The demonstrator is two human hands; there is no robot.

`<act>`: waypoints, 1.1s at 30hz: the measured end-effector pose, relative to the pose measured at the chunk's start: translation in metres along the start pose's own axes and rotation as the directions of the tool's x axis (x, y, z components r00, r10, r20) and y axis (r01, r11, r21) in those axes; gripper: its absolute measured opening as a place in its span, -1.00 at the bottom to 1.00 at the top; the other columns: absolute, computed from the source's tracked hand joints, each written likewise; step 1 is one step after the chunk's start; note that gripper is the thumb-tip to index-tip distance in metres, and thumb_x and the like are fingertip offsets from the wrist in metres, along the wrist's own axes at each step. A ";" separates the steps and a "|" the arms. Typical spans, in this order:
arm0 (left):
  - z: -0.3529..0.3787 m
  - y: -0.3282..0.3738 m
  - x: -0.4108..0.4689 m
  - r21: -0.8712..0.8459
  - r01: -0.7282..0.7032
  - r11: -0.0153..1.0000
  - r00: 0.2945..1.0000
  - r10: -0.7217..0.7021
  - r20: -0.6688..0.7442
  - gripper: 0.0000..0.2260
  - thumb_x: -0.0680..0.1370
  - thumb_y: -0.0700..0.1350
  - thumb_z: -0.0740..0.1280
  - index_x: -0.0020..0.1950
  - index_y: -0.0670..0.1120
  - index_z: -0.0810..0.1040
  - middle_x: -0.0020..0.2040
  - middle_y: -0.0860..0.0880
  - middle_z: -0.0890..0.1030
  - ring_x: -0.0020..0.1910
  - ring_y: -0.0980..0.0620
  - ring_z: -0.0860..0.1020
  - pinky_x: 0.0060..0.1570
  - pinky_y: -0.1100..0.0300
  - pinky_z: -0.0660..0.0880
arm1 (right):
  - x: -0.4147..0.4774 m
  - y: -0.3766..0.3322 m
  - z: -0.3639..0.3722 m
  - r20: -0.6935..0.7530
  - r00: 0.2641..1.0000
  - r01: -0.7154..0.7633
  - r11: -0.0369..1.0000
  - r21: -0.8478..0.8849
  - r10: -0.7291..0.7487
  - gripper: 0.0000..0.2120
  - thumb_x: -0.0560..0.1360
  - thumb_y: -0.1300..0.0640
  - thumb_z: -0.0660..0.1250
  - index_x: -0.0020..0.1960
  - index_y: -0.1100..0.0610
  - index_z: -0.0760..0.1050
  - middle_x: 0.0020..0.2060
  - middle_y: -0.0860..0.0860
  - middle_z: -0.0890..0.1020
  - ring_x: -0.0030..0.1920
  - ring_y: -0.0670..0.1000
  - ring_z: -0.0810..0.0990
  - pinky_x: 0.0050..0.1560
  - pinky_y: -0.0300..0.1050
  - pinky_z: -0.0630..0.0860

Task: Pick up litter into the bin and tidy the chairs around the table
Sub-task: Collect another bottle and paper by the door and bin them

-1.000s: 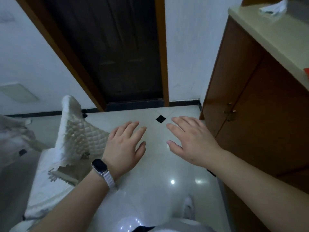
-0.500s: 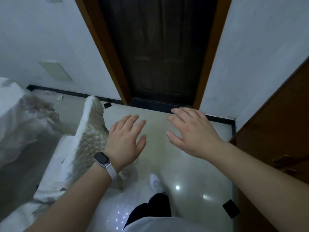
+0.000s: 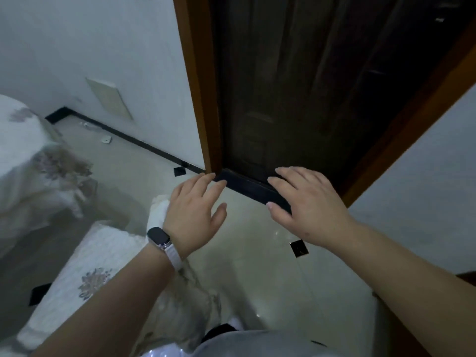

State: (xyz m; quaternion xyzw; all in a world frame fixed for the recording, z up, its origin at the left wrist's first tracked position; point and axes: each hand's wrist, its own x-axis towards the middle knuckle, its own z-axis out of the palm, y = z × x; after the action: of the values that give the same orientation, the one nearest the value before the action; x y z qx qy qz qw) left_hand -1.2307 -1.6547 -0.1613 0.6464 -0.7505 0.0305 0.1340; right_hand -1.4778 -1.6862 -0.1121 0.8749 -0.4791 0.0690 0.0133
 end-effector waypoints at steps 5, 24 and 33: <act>0.008 -0.038 0.039 0.008 0.069 0.998 0.996 -0.068 -0.057 -0.57 0.56 0.11 0.14 0.36 -0.03 0.49 0.31 -0.11 0.56 0.31 -0.20 0.49 0.26 -0.16 0.42 | 0.073 0.009 0.015 0.010 0.996 0.090 0.996 0.030 -0.090 -0.49 0.54 -0.19 0.11 0.37 0.05 0.44 0.34 0.05 0.48 0.35 0.10 0.41 0.34 0.10 0.35; 0.047 -0.097 0.277 0.162 0.418 0.894 0.908 -0.413 -0.068 -0.55 0.52 0.09 0.20 0.34 -0.06 0.54 0.33 -0.13 0.55 0.31 -0.22 0.49 0.21 -0.13 0.43 | 0.397 0.151 0.066 0.067 0.915 0.372 0.895 0.246 -0.398 -0.53 0.60 -0.18 0.07 0.44 0.00 0.30 0.44 -0.03 0.32 0.44 0.02 0.19 0.42 0.01 0.12; 0.047 -0.183 0.284 0.166 0.588 0.792 0.809 -0.571 -0.141 -0.55 0.50 0.11 0.22 0.33 -0.03 0.54 0.31 -0.11 0.56 0.27 -0.20 0.50 0.16 -0.12 0.44 | 0.510 0.097 0.094 0.031 0.827 0.529 0.797 0.292 -0.561 -0.46 0.51 -0.21 0.04 0.32 0.07 0.45 0.31 0.04 0.47 0.33 0.06 0.36 0.31 0.06 0.29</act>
State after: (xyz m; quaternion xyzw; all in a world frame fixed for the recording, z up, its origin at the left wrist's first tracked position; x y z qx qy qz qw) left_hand -1.0956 -1.9684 -0.1613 0.8535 -0.5029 0.0909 0.1019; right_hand -1.2779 -2.1740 -0.1408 0.9715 -0.1927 0.0761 -0.1151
